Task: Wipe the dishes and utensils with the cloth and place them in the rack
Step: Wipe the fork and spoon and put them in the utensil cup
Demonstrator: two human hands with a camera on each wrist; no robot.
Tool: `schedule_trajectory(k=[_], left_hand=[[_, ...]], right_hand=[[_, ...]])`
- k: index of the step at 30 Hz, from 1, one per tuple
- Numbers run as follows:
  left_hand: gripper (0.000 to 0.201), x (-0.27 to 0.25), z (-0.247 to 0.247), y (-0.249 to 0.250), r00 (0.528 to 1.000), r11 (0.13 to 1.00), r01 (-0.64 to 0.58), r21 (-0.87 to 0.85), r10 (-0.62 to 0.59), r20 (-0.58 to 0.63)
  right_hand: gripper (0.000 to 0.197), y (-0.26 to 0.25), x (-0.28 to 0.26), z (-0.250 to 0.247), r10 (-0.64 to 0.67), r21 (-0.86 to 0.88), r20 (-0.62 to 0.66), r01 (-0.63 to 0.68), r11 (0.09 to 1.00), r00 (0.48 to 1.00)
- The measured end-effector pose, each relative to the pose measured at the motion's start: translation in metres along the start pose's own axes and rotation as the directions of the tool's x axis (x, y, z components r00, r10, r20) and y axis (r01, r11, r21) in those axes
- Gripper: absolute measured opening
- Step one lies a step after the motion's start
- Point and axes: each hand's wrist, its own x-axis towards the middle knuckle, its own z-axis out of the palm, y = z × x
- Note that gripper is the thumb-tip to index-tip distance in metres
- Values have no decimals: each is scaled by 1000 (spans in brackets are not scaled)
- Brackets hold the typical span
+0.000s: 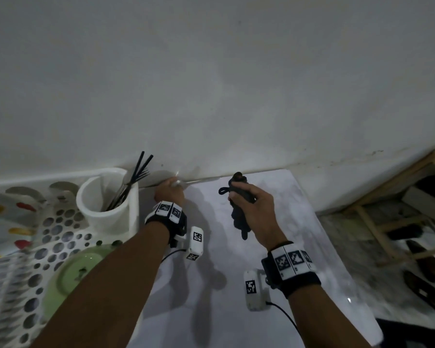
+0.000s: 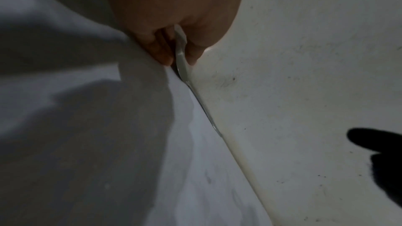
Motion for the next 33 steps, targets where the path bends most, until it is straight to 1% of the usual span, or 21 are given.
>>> schedule_trajectory(k=[3,6,7,8,9,11,13,14,15,16,17,18,20,22,23,25,29,31,33], left_hand=[[25,2,4,1,999,998,10,54,-9,-31],[25,0,5,3,995,999,33,-4,-33,-89],[25,-3,5,6,994,1000,20,-7,-21,-105],[25,-5,5,9,994,1000,-7,-10,6,-112],[25,-8,4,14,992,998,-59,-11,57,-109],[25,-16,0,28,975,979,-204,0,203,-93],[23,-27,-8,43,933,935,-353,10,353,-65],[21,-33,-14,50,905,906,-423,15,423,-44],[20,-41,-20,58,867,867,-498,7,498,-28],[18,-48,-26,65,837,837,-547,-34,547,-5],[18,-56,-34,72,815,812,-575,-99,579,27],[19,-64,-42,78,804,801,-574,-171,590,67],[22,-81,-61,90,767,771,-584,-255,626,139],[22,-95,-82,98,693,710,-651,-269,700,170],[21,-103,-93,102,656,673,-689,-269,737,165],[19,-117,-117,107,601,614,-754,-236,788,131],[20,-151,-164,113,500,509,-844,-167,861,97],[21,-167,-187,111,465,471,-867,-164,882,77],[21,-179,-208,107,459,468,-867,-169,884,91]], right_hand=[[21,10,2,-6,2,-12,-7,-3,1000,1000],[21,17,0,-11,9,-12,-18,-9,1000,1000],[21,17,0,-13,8,-11,-28,-8,1000,1000],[21,17,0,-15,7,-9,-38,-7,1000,999],[20,15,-1,-16,5,-5,-48,-5,1000,999],[18,9,-2,-19,-9,4,-69,9,1000,998],[15,-1,-4,-21,-31,24,-71,33,999,997],[13,-8,-6,-23,-52,27,-60,53,998,997],[11,-15,-9,-25,-75,20,-48,76,997,996],[11,-22,-13,-26,-100,5,-38,100,995,994],[11,-29,-17,-28,-125,-13,-26,124,992,992],[11,-36,-22,-28,-149,-28,-7,149,988,989],[11,-49,-37,-26,-183,-41,43,185,982,982],[11,-59,-58,-20,-199,-53,116,206,977,973],[11,-63,-70,-16,-204,-61,153,215,975,967],[11,-68,-98,-4,-199,-81,225,222,972,954],[11,-66,-150,28,-166,-104,337,212,972,927],[13,-63,-174,46,-168,-136,379,234,963,910],[16,-59,-195,63,-180,-158,403,262,952,897]])
